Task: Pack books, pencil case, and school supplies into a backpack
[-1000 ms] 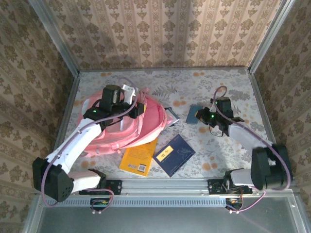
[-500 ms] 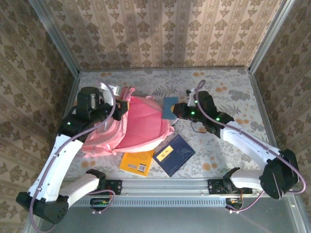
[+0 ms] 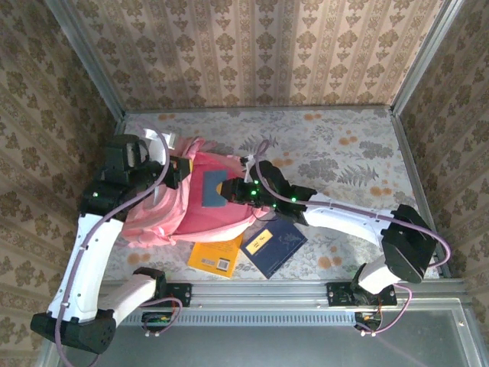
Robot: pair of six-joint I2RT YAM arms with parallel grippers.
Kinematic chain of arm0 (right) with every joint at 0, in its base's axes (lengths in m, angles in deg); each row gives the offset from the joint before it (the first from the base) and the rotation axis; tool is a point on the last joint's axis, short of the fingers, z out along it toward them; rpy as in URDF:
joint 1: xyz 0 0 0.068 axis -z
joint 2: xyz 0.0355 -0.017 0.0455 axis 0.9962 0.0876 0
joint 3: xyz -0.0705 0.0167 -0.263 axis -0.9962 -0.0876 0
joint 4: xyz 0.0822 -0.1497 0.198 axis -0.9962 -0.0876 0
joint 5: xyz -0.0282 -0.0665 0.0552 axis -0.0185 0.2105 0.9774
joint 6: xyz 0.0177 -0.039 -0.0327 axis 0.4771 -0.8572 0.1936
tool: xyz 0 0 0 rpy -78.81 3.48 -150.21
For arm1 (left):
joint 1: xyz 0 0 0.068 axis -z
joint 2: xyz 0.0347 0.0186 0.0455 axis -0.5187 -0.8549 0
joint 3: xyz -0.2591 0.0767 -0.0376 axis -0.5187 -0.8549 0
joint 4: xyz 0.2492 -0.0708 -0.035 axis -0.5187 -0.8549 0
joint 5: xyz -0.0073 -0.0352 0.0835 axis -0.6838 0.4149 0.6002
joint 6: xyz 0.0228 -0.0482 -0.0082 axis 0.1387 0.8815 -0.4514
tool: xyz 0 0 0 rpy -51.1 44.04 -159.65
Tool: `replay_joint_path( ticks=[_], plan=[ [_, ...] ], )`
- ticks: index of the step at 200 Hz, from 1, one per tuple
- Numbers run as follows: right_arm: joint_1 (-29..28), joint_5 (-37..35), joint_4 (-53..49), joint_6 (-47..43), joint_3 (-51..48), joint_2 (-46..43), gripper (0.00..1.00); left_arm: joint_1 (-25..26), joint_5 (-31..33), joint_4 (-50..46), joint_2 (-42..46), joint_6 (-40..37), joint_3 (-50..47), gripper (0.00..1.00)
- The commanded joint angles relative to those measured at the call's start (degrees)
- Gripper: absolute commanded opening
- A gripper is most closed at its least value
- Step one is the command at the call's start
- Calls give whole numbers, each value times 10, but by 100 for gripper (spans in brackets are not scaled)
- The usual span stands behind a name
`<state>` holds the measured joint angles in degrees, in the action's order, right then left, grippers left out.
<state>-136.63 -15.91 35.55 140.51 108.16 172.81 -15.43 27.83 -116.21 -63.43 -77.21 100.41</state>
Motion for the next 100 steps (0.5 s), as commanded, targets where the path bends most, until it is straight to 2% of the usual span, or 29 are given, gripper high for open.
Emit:
replay_joint_path(
  ticks=[1,23,73,100],
  plan=[
    [-19,-60,48,72,38,31,0,-4,-29,39,15,-15,34,0],
    [-38,-88,57,103,74,76,0,-3,-44,43,8,-10,48,0],
    [-59,-82,65,166,222,238,0,-2,-59,52,3,-6,62,0],
    [-68,-104,21,187,305,314,0,3,-56,52,4,-6,69,0]
  ],
)
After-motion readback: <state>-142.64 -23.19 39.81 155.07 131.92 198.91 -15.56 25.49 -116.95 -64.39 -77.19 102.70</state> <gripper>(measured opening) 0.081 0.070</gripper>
